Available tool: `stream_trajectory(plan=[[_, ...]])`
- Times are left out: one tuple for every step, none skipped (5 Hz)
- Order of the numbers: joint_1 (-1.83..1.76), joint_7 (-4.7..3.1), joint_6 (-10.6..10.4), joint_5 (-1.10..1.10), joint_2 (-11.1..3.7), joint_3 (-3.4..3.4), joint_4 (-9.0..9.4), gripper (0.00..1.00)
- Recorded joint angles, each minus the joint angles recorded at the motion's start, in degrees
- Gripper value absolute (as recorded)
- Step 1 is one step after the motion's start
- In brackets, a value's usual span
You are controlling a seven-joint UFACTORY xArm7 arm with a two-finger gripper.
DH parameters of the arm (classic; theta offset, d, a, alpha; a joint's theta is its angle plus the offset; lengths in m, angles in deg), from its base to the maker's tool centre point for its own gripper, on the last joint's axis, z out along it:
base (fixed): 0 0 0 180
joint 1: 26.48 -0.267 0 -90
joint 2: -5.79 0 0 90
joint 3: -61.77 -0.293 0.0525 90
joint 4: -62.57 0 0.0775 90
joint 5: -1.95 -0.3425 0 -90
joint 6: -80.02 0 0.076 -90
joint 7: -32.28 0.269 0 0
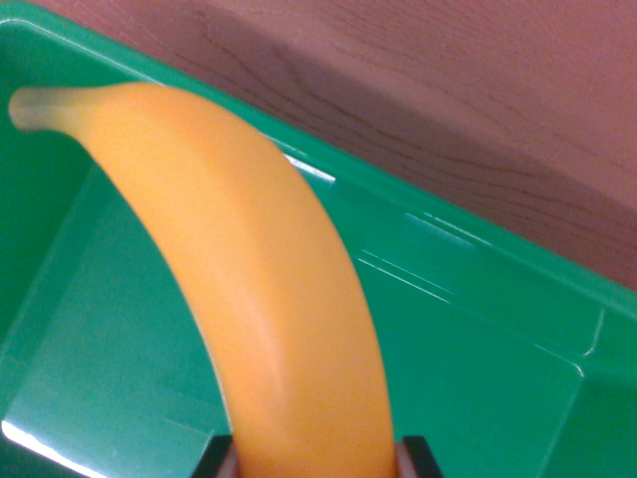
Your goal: Pick fruit
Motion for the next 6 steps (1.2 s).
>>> stream_trajectory(plan=[[0.00,0.00,0.00,0.00,0.00,0.00,0.00,1.00],[-0.02,-0.01,1.31,0.03,0.65,0.00,-0.66,1.00],[-0.02,-0.01,1.31,0.03,0.65,0.00,-0.66,1.00],[-0.03,-0.02,2.20,0.06,1.09,0.00,-1.11,1.00],[-0.03,-0.02,2.20,0.06,1.09,0.00,-1.11,1.00],[-0.03,-0.03,2.67,0.07,1.32,0.00,-1.35,1.00]])
